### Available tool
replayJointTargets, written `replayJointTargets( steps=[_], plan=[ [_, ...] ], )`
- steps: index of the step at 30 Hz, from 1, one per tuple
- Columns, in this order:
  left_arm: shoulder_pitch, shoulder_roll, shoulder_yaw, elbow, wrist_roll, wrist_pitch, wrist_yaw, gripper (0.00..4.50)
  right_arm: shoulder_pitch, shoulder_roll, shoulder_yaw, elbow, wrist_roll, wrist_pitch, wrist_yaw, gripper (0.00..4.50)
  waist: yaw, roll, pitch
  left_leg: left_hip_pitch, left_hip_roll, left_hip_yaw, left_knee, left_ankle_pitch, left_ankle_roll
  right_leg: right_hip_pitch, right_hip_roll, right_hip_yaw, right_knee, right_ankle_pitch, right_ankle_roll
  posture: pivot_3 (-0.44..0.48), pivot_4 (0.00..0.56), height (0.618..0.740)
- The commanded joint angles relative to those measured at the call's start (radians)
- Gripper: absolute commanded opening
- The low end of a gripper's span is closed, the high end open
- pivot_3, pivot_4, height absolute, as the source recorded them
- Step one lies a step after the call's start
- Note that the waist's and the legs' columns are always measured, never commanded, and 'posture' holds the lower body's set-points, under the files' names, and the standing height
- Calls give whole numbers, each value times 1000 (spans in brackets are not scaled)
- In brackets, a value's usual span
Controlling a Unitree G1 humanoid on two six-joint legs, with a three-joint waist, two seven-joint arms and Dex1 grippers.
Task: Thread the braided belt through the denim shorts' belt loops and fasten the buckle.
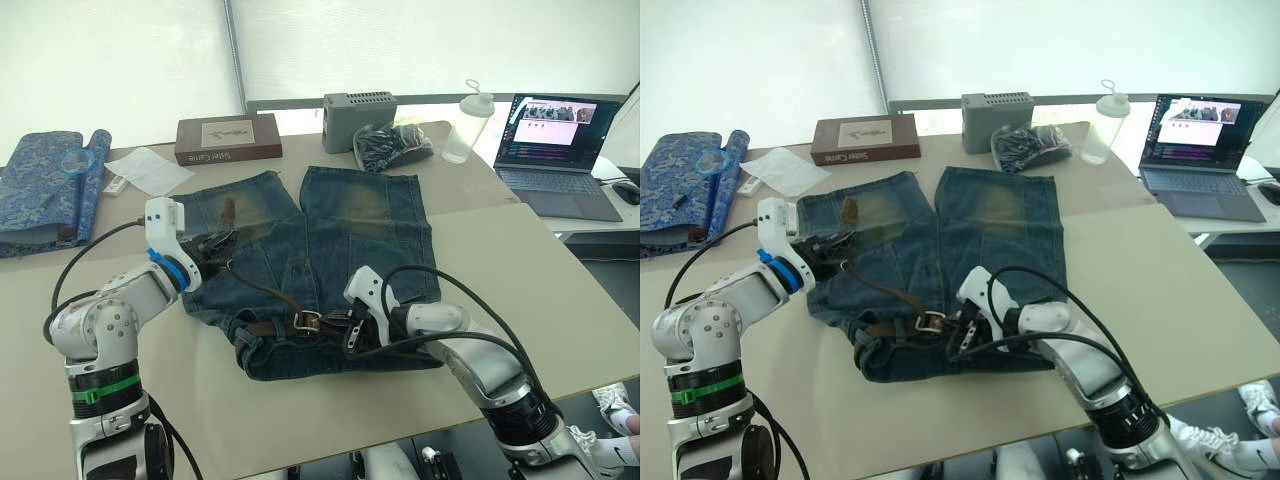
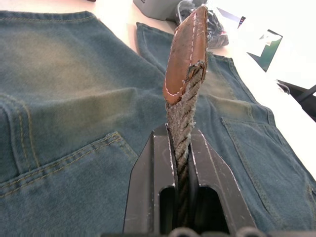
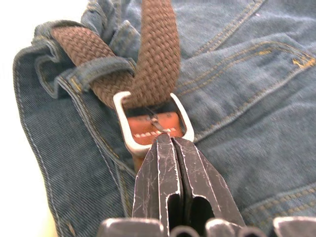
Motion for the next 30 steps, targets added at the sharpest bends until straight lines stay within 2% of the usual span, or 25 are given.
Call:
replayJointTargets(
  steps=[1, 12, 19, 30],
  plan=[
    [-4, 7, 5, -50, -22, -23, 2, 0, -18, 3, -12, -26, 21, -6, 9, 11, 0, 0, 0, 0, 0, 0, 0, 0, 0, 0, 0, 0, 0, 0, 0, 0, 150, 740],
    [14, -1, -29, -80, -20, -35, 0, 0, -39, 19, 16, 13, -14, -33, -10, 11, 0, 0, 0, 0, 0, 0, 0, 0, 0, 0, 0, 0, 0, 0, 0, 0, 150, 740],
    [-41, 0, -21, -110, -55, 26, 61, 0, -45, 33, 30, 27, -28, -48, -8, 11, 0, 0, 0, 0, 0, 0, 0, 0, 0, 0, 0, 0, 0, 0, 0, 0, 150, 740],
    [-7, 2, -18, -112, -65, 11, 80, 0, -56, 54, 50, 23, -22, -47, 7, 11, -1, 0, 0, 0, 0, 0, 0, 0, 0, 0, 0, 0, 0, 0, 0, 0, 150, 740]
  ],
)
